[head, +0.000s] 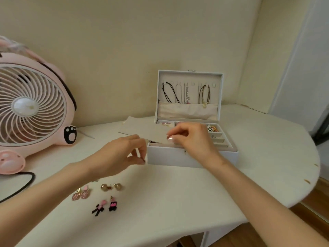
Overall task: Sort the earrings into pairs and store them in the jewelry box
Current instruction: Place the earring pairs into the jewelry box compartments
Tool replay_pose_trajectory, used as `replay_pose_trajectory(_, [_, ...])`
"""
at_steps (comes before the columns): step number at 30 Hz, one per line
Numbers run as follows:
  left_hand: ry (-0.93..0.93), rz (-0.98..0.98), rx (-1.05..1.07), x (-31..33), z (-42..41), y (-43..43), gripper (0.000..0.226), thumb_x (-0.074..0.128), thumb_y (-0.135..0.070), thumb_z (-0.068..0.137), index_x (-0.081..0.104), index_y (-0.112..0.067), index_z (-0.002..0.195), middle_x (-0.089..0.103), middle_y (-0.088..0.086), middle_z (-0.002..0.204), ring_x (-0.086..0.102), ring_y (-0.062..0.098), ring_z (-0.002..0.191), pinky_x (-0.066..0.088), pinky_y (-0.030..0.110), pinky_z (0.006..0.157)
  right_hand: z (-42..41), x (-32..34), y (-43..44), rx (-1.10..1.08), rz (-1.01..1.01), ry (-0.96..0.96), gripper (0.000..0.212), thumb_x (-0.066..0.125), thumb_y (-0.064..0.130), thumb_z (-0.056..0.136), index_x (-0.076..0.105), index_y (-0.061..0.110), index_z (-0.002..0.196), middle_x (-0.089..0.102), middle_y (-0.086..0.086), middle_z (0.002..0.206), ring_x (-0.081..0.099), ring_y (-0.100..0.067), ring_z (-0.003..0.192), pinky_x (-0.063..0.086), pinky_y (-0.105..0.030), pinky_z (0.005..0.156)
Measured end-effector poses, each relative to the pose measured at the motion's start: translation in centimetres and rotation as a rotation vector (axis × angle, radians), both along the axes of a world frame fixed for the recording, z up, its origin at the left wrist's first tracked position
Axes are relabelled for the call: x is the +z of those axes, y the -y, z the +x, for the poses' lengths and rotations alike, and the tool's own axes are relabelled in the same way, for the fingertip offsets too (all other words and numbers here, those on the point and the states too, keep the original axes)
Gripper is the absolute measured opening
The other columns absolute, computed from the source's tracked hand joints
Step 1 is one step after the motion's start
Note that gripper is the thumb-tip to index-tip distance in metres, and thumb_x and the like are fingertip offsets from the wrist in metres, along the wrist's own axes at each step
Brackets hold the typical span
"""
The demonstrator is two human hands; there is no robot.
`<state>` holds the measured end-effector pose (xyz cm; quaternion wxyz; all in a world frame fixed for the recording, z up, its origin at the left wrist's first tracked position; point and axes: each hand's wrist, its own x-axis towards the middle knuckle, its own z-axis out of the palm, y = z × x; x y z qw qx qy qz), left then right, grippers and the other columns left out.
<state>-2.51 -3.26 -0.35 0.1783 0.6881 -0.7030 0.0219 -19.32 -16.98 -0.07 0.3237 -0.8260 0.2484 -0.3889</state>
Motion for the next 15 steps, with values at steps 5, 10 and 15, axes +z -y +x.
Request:
replay_pose_trajectory(5, [-0.178, -0.094, -0.057, 2.0, -2.4, 4.8, 0.011, 0.068, -0.01, 0.081, 0.059, -0.016, 0.081, 0.061, -0.01, 0.08, 0.056, 0.007, 0.076, 0.042, 0.015, 0.065, 0.0, 1.2, 4.4, -0.216, -0.067, -0.281, 0.01, 0.077, 0.008, 0.073, 0.076, 0.015, 0.08, 0.073, 0.001, 0.087, 0.063, -0.009, 0.081, 0.051, -0.027, 0.081])
replay_pose_trajectory(10, [-0.144, -0.082, 0.031, 2.6, -3.1, 9.3, 0.015, 0.067, -0.016, 0.079, 0.055, -0.026, 0.076, 0.06, -0.008, 0.08, 0.057, 0.015, 0.083, 0.046, 0.032, 0.076, 0.1, 1.0, 5.2, -0.224, -0.104, -0.523, 0.007, 0.078, 0.017, 0.073, 0.075, 0.022, 0.076, 0.071, 0.006, 0.088, 0.063, -0.013, 0.087, 0.05, -0.029, 0.077])
replay_pose_trajectory(15, [-0.098, 0.008, 0.062, 2.1, -3.3, 12.0, 0.003, 0.066, -0.016, 0.08, 0.064, -0.018, 0.081, 0.057, 0.0, 0.092, 0.046, 0.012, 0.078, 0.039, 0.025, 0.068, 0.4, 1.1, 5.3, -0.201, -0.25, -0.662, 0.015, 0.067, 0.014, 0.082, 0.075, 0.026, 0.084, 0.07, 0.007, 0.09, 0.061, -0.014, 0.088, 0.039, -0.024, 0.069])
